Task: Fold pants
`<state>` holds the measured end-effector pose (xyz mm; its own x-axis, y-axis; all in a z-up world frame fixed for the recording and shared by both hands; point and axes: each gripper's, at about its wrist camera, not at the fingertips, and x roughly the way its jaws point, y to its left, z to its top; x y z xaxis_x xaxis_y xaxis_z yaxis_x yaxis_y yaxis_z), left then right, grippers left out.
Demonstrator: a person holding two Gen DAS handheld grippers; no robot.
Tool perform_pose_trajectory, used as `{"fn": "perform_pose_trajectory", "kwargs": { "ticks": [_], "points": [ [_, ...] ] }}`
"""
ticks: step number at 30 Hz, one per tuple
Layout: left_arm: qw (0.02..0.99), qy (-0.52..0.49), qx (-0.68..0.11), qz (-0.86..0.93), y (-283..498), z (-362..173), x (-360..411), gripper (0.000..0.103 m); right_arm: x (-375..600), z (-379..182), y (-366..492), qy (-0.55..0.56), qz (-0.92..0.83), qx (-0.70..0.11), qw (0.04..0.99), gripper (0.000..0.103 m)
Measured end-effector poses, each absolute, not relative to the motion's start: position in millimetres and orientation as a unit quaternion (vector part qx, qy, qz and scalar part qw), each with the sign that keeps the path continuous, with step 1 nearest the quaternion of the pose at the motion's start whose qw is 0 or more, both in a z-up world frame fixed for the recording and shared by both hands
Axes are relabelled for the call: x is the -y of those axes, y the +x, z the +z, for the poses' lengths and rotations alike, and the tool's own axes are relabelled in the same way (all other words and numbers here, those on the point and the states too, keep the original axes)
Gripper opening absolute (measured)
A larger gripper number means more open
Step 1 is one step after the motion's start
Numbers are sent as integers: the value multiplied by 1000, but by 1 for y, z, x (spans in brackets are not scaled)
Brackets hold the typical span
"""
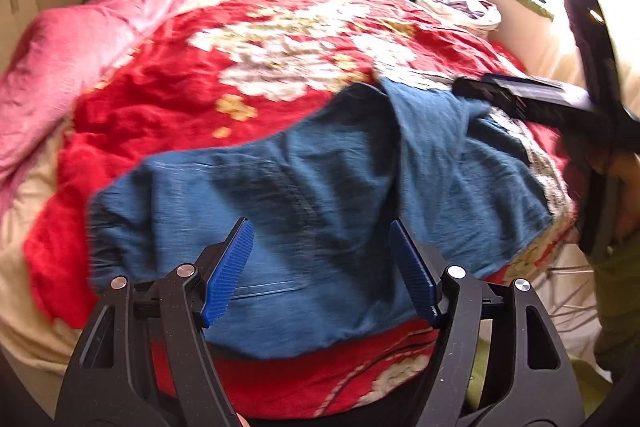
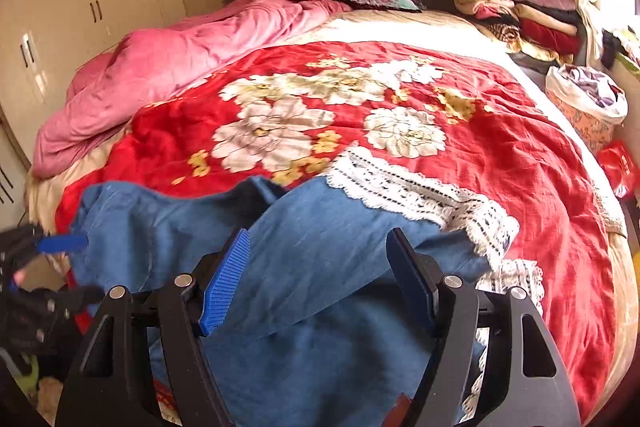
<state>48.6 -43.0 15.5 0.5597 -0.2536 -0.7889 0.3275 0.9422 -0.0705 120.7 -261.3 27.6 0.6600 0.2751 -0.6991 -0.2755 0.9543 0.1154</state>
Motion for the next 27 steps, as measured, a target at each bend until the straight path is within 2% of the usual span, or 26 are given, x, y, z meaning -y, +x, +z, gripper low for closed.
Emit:
{"fn": "perform_pose_trajectory", "kwargs": {
  "ticks": [4, 6, 10, 12, 14, 20, 22, 23, 25, 27],
  "points": [
    [865, 32, -459, -199, 56, -1, 63, 63, 266, 22, 160, 20, 151, -403, 902, 70],
    [856, 31, -469, -214, 62, -9, 75, 53, 265, 18, 179, 34, 156, -417, 895, 70],
    [847, 33, -477, -232, 73, -22, 95, 47, 255, 3, 215, 40, 143, -444, 884, 70],
    [842, 33, -485, -234, 79, -30, 101, 34, 247, -4, 229, 22, 134, -455, 880, 70],
    [841, 37, -487, -234, 82, -35, 107, 30, 240, -12, 244, 12, 131, -465, 875, 70],
    [841, 48, -484, -237, 83, -37, 111, 28, 232, -39, 273, -15, 103, -493, 864, 70],
    [840, 45, -486, -238, 83, -37, 110, 28, 231, -44, 276, -26, 100, -493, 864, 53],
    [840, 44, -486, -238, 83, -38, 110, 28, 232, -45, 276, -28, 102, -490, 865, 49],
    [840, 45, -485, -240, 83, -38, 109, 28, 236, -43, 275, -19, 108, -485, 868, 36],
    [839, 42, -486, -241, 82, -37, 107, 28, 241, -38, 272, -11, 111, -478, 871, 28]
  ]
}}
